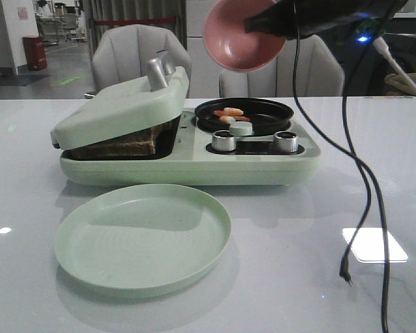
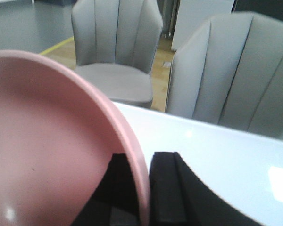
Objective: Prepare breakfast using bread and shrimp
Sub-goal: 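Carry the emptied pink bowl back with the right gripper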
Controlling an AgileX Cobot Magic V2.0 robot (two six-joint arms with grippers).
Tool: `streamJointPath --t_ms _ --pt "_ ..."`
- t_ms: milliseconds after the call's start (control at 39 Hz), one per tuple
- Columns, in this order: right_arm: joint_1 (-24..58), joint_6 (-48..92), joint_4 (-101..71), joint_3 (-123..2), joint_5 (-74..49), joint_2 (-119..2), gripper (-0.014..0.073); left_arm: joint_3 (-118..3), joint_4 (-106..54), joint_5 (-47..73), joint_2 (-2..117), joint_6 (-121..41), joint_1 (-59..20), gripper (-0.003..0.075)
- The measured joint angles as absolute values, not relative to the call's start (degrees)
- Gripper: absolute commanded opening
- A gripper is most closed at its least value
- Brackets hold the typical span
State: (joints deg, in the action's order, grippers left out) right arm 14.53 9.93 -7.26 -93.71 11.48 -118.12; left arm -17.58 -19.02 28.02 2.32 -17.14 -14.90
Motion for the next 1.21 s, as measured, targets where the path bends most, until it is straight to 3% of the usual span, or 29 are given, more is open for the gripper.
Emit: streamJointPath --t_ms 282,693,898,1206 --pt "11.63 9.80 -14.60 -93.83 -11.25 -108.13 0.0140 -17.58 -19.02 28.02 2.32 -17.14 -14.90 0.0111" --pt "0.81 9.80 -17.28 -93.83 -42.66 -101.41 0.0140 -17.58 -19.02 28.02 2.32 -17.14 -14.90 0.0111" --pt "-3.56 9.80 -17.08 -93.58 -51.02 -101.40 0.0140 -17.58 -19.02 28.02 2.32 -17.14 -14.90 0.0111" --pt "-6.44 9.80 -17.08 -87.29 -51.60 -102.60 0.0140 -17.58 -19.02 28.02 2.32 -17.14 -14.90 0.0111"
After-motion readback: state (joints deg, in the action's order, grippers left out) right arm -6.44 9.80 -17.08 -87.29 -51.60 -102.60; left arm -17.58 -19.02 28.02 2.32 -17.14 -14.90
